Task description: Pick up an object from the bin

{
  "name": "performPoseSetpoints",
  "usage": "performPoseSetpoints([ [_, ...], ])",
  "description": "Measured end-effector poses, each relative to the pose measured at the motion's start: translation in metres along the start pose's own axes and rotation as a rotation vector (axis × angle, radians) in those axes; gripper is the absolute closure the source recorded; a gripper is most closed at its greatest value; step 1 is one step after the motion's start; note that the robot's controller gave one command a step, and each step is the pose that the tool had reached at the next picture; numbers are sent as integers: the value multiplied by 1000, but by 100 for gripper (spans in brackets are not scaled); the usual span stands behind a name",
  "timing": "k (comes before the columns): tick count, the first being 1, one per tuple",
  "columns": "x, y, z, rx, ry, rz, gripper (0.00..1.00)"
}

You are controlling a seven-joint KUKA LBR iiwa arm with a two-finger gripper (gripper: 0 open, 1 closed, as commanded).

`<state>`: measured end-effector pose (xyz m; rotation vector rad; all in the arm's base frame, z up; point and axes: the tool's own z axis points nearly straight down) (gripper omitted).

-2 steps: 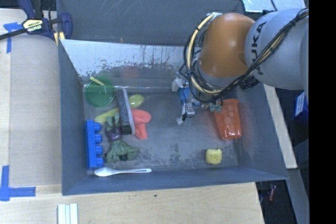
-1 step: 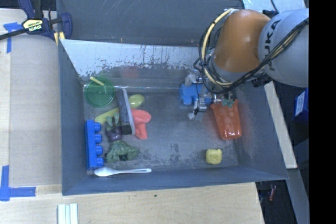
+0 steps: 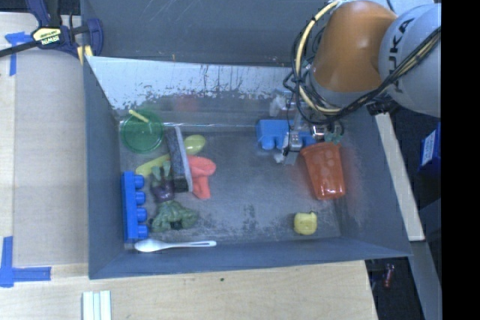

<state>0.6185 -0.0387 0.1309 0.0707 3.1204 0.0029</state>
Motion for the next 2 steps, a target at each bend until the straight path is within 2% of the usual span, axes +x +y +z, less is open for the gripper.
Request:
performPoseSetpoints([
  [1,-7,-15,13,-2,-1,74,0],
  [2,-7,-25,50,-3,-1,56,0],
])
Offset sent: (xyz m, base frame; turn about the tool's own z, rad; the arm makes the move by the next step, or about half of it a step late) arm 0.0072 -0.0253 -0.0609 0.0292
